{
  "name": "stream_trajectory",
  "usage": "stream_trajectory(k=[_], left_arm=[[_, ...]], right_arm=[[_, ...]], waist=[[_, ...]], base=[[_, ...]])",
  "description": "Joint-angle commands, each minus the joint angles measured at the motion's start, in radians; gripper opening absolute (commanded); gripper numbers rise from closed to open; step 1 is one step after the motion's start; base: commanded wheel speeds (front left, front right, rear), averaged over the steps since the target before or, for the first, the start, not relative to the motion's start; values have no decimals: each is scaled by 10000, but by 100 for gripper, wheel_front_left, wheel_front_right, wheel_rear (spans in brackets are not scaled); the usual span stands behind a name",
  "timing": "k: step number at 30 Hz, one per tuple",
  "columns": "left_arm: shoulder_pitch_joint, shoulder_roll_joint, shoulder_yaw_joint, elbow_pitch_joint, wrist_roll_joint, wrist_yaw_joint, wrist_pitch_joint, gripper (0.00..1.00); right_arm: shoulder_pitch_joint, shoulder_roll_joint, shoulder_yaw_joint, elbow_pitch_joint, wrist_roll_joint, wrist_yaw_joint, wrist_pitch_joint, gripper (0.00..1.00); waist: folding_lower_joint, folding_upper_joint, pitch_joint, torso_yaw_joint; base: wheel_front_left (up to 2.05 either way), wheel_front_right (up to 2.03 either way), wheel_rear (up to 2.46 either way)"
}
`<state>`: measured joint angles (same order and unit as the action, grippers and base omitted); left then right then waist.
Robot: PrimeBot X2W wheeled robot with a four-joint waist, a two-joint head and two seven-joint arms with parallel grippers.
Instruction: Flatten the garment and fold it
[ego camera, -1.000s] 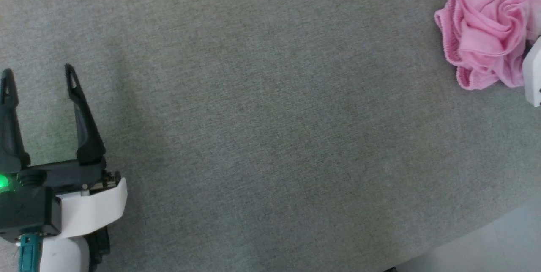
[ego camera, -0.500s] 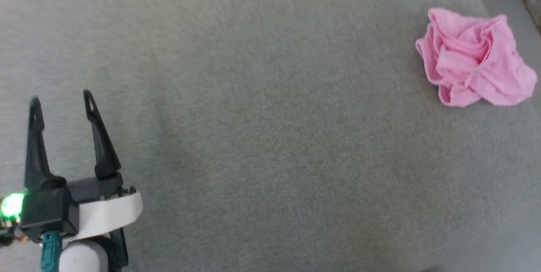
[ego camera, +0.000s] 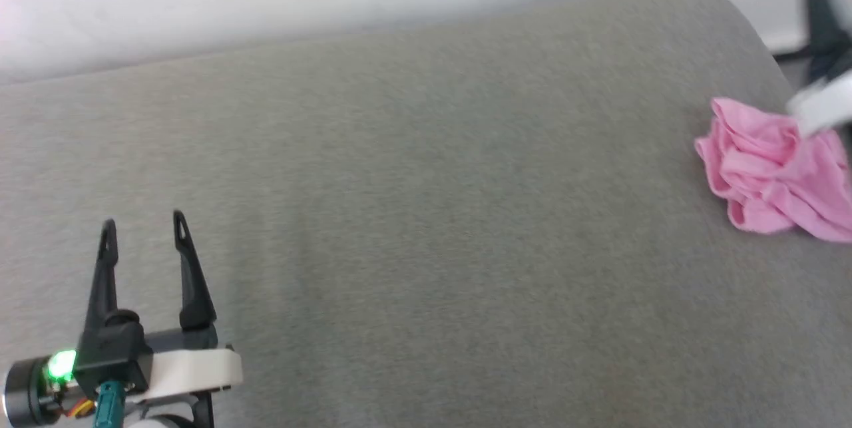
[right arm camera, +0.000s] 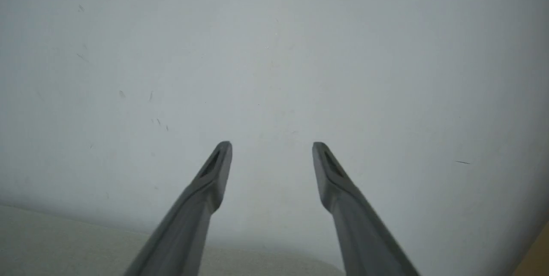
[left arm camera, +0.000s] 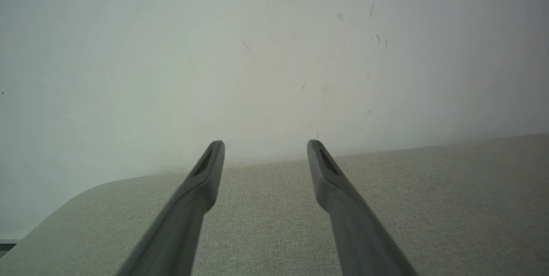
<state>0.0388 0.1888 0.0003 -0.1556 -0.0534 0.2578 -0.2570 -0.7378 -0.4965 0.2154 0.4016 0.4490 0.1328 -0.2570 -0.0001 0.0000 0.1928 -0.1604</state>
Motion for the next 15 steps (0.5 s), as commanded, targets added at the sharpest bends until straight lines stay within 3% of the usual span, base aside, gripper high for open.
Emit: stream_trajectory(k=[1, 7, 15], left_arm=[[140, -59, 44, 79, -46, -99, -47, 100], [301, -217, 80, 281, -45, -434, -47, 100], [634, -366, -28, 753, 129, -790, -47, 100]], right_arm=[[658, 454, -308, -507, -284, -21, -45, 100], [3313, 2171, -1386, -2424, -1106, -21, -46, 100], [5866, 3597, -1738, -2756, -1761, -21, -46, 100]], waist=[[1, 0, -864, 885], [1, 0, -1316, 1368], [1, 0, -1780, 1741]], base=[[0, 0, 0], [0, 0, 0], [0, 0, 0]])
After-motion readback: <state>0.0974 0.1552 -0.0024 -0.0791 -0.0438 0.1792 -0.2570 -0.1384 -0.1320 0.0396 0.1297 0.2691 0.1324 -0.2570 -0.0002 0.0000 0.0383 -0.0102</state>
